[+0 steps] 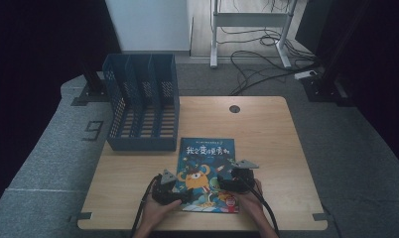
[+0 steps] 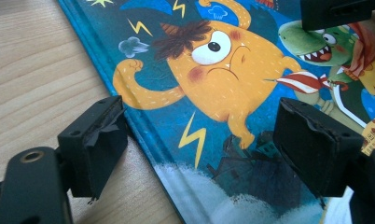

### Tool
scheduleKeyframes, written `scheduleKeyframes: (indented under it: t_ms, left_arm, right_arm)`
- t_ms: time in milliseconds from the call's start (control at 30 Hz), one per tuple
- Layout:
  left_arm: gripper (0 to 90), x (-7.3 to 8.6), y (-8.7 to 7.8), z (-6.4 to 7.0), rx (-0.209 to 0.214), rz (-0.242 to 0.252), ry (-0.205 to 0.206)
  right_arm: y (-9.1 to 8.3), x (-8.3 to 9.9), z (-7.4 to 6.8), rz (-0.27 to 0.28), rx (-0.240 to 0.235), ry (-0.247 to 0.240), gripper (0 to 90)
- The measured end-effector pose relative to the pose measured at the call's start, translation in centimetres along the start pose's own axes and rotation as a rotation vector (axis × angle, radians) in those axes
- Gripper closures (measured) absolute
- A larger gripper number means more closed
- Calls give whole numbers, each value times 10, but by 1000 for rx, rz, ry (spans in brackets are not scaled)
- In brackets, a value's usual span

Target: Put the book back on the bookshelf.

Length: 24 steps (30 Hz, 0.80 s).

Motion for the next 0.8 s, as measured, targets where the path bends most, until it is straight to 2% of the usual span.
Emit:
scheduleKeyframes:
  t_ms: [167,233,300,333,567,800]
  left_arm:
    - [171,0,0,0,0,4,-6]
    - [170,0,0,0,0,4,-6]
    - [170,-1,0,0,3,5,-8]
    - [170,0,0,-1,5,4,-8]
    - [169,-1,0,-1,11,6,-13]
    - [168,-1,0,-2,19,8,-15]
  right_arm:
    - [-1,0,0,-1,-10,24,151]
    - [-3,-1,2,3,-40,62,154]
    - [-3,-2,2,5,-52,73,154]
    - [-5,-2,4,9,-77,99,154]
    - [-11,-5,8,27,-143,153,159]
    - [-23,-10,11,76,-220,198,177]
Point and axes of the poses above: each handheld gripper's, and its own axes: y roughly forward along the jaws, x roughly out of its underside, z roughly to its right, the point moved 5 cm from there along y, roughly forward along the jaws, and after that the axes turned 10 degrees about -z, right-handed, at the moved point
